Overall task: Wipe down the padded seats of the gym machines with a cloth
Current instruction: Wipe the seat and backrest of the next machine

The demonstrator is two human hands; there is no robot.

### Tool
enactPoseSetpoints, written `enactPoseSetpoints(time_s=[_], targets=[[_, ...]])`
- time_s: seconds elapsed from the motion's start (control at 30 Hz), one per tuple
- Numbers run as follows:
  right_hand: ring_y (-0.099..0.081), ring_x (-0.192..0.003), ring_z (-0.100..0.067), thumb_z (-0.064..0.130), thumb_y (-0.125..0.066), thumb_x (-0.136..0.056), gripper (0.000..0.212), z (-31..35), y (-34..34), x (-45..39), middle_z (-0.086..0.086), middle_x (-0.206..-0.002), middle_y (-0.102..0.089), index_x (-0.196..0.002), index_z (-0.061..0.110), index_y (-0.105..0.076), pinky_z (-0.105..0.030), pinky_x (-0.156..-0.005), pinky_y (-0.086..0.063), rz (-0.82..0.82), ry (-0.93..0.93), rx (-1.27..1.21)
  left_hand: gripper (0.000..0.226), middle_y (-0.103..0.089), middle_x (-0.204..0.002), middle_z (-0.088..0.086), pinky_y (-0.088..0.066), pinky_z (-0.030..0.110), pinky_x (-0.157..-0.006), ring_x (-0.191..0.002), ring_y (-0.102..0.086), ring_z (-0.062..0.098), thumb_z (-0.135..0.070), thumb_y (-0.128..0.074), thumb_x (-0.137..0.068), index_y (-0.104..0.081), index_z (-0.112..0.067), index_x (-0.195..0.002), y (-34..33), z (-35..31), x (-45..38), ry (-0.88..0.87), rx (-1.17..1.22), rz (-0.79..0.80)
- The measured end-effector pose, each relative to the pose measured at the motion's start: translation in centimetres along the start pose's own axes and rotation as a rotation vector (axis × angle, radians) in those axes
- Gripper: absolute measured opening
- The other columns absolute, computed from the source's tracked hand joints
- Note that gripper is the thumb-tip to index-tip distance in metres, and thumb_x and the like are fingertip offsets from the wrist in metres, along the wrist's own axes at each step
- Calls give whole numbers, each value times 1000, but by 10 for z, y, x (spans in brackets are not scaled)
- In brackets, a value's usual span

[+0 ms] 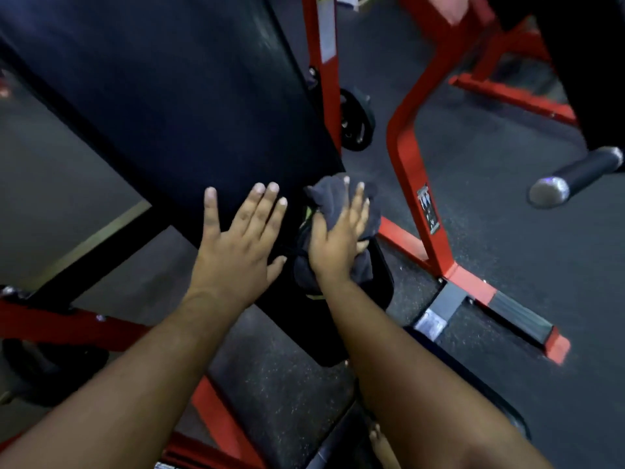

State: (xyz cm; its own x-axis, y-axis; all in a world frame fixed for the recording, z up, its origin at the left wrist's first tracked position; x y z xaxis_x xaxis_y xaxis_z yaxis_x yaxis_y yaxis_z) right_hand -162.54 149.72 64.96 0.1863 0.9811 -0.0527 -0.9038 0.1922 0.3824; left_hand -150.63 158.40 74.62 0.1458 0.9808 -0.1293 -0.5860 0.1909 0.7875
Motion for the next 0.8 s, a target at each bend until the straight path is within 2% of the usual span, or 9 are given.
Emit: enactPoseSetpoints(time_s=[0.07,0.2,0.33,0.5,0.57,0.67,0.8], targets=[[1,-158,-18,51,-39,-88,81,51,-1,-19,12,-172,4,-162,41,-8,-81,-105,-16,57,150,79,93,15,-171,10,13,74,-115,-158,14,23,-66,-35,-96,1,-13,-164,21,35,-11,75,-18,6],[1,-157,-24,60,-27,-86,83,109,0,-39,8,-172,8,-163,38,-3,-81,-106,-17,109,239,173,96,21,-170,10,11,75,-116,-157,19,23,-68,-31,-96,10,-13,-163,56,85,-26,158,-84,44],[-2,-157,-29,61,-29,-87,85,155,-1,-55,3,-172,7,-164,36,-3,-81,-104,-21,129,328,223,95,21,-169,11,10,75,-116,-157,19,23,-69,-29,-97,11,-14,-162,73,106,-33,199,-95,104],[-6,-155,-36,63,-30,-88,86,195,1,-77,-3,-172,9,-164,33,0,-81,-102,-26,189,548,331,93,22,-169,7,9,74,-117,-157,19,21,-69,-26,-97,12,-15,-162,87,118,-34,327,2,140],[-6,-156,-33,62,-32,-89,86,180,8,-78,-1,-172,10,-163,33,3,-78,-104,-28,221,612,385,92,24,-169,7,10,74,-116,-157,21,21,-68,-26,-97,12,-15,-162,89,112,-31,334,33,178],[-6,-158,-29,60,-33,-89,87,116,22,-58,1,-172,8,-161,37,10,-72,-105,-31,275,628,488,93,27,-167,8,15,74,-115,-156,23,22,-68,-30,-98,14,-16,-162,79,84,-18,273,86,229],[-31,-149,-33,44,-59,-91,93,8,54,-9,1,-172,-7,-162,41,2,-65,-103,-38,437,463,663,95,31,-165,7,20,73,-113,-155,24,23,-67,-35,-99,18,-18,-160,67,22,8,102,174,356]])
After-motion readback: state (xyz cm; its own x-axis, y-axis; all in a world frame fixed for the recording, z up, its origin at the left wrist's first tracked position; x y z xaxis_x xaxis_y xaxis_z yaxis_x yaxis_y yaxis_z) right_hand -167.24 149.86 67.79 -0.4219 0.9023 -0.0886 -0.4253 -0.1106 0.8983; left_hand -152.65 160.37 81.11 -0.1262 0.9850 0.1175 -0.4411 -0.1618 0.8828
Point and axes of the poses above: each hand's wrist, its own x-axis away from the middle knuckle, its own y-axis out of the back of the hand, z = x × y, the point moved 2 cm from there along -x, towards the middle knuckle
